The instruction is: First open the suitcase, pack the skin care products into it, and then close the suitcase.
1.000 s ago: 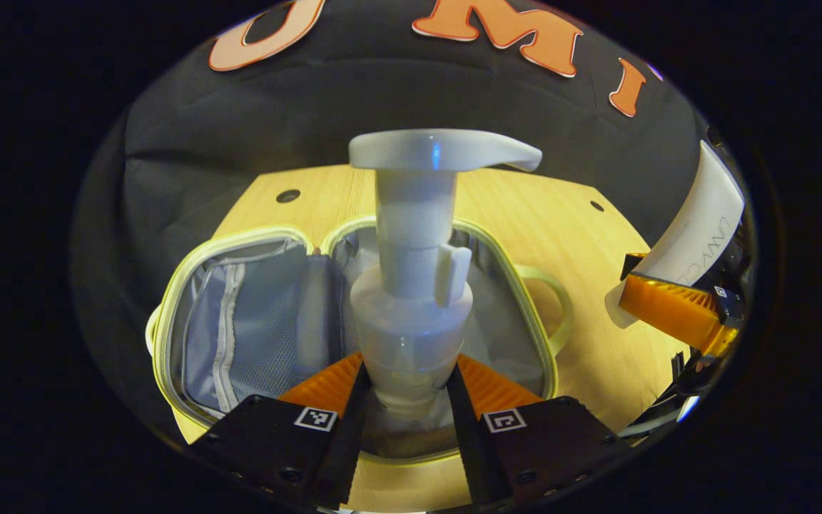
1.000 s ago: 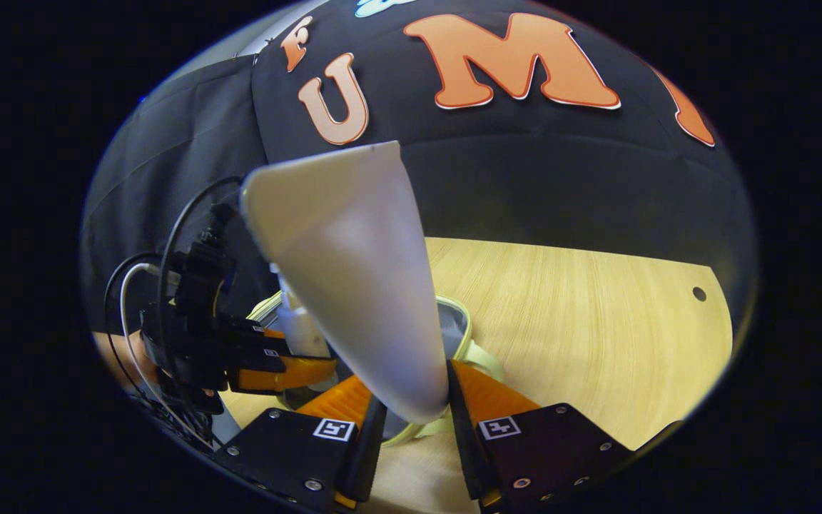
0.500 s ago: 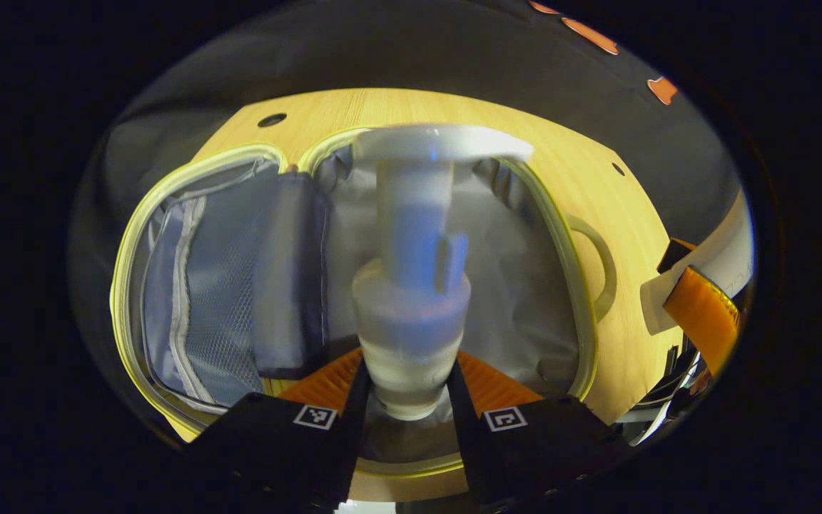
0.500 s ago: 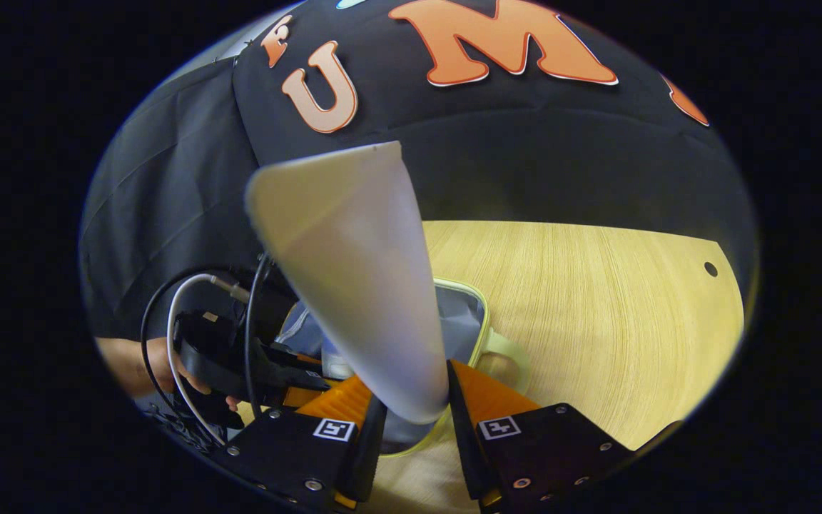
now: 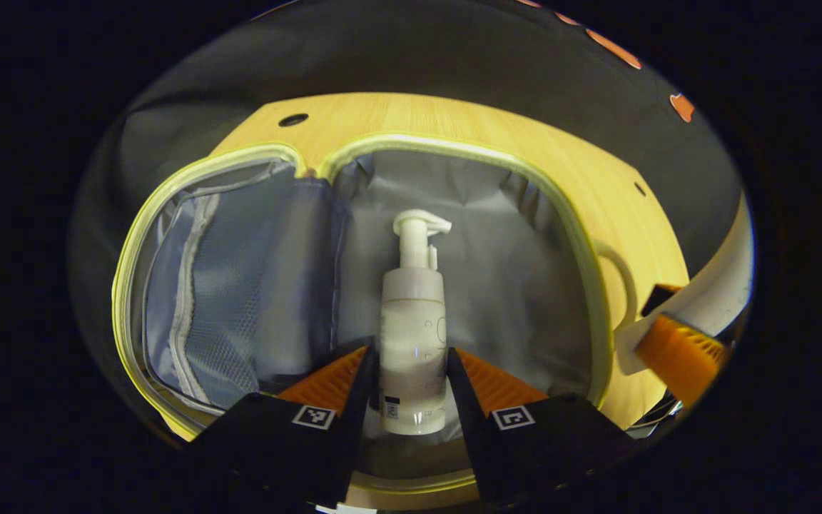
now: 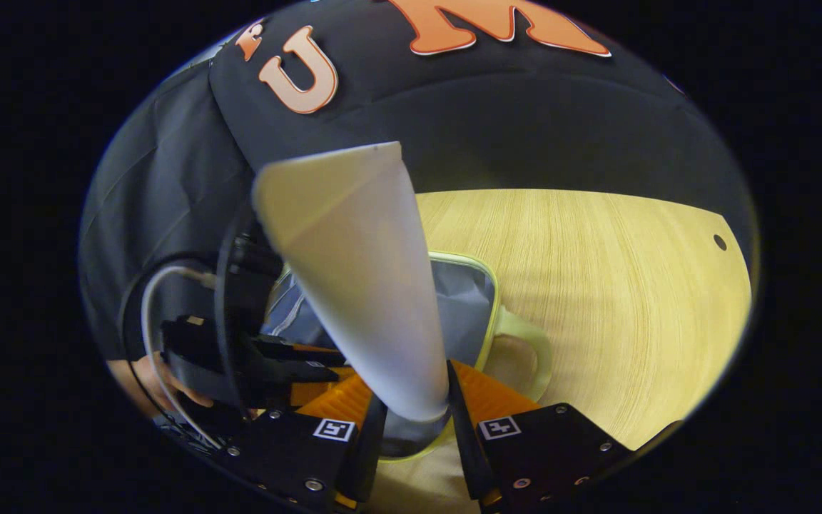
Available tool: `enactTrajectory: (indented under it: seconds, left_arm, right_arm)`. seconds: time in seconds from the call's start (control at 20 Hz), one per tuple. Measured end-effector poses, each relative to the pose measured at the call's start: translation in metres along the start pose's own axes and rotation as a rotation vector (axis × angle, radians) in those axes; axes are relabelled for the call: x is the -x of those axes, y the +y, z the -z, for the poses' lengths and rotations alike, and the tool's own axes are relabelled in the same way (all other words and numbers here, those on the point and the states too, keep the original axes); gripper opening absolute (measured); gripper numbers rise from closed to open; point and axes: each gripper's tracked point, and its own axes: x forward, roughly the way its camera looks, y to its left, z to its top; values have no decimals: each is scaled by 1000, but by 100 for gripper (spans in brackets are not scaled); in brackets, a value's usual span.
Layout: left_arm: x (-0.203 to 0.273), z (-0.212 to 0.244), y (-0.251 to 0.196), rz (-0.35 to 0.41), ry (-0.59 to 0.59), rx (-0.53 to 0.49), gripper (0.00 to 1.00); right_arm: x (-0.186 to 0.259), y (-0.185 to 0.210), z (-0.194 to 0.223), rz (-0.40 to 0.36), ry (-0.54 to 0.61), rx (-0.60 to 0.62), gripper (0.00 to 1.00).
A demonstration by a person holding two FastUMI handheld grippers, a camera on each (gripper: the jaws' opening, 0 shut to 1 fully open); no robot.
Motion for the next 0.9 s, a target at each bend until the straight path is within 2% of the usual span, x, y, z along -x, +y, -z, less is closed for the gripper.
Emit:
enactTrajectory:
  seconds: [0.05,0.1,0.15,0.2,0.3,0.35,0.4,0.6,0.75,0.8,0.85,0.9]
  left_arm:
    - [9,-7,4,1,-33,-4,66]
    - [18,-15,7,3,-69,-4,66]
    - [28,-23,14,-7,-110,-9,70]
    - [39,-33,22,-16,-154,-16,71]
    - [62,-50,34,-36,-237,-21,81]
    - [72,-58,41,-46,-269,-21,87]
    - [81,-62,49,-56,-296,-20,83]
    - [112,-71,90,-143,-369,-10,87]
    - [130,-70,120,-175,-393,37,86]
    - [132,-70,131,-185,-397,60,86]
    - [133,-69,141,-194,-397,79,86]
    - [132,-65,152,-208,-395,97,86]
  right_arm:
    - [-5,2,1,0,10,-2,49]
    - [-10,2,2,0,21,-6,43]
    - [-13,4,4,-4,35,-11,49]
    - [-17,6,5,-6,43,-13,43]
    - [-25,11,7,-9,67,-9,55]
    - [-28,12,9,-7,80,-12,55]
    - [-32,14,12,-8,97,-20,49]
    - [-46,14,28,27,168,-64,49]
    - [-56,10,39,76,220,-119,49]
    - [-63,11,44,82,239,-130,55]
    - [-63,9,45,91,244,-140,49]
    - [-62,9,45,103,243,-147,49]
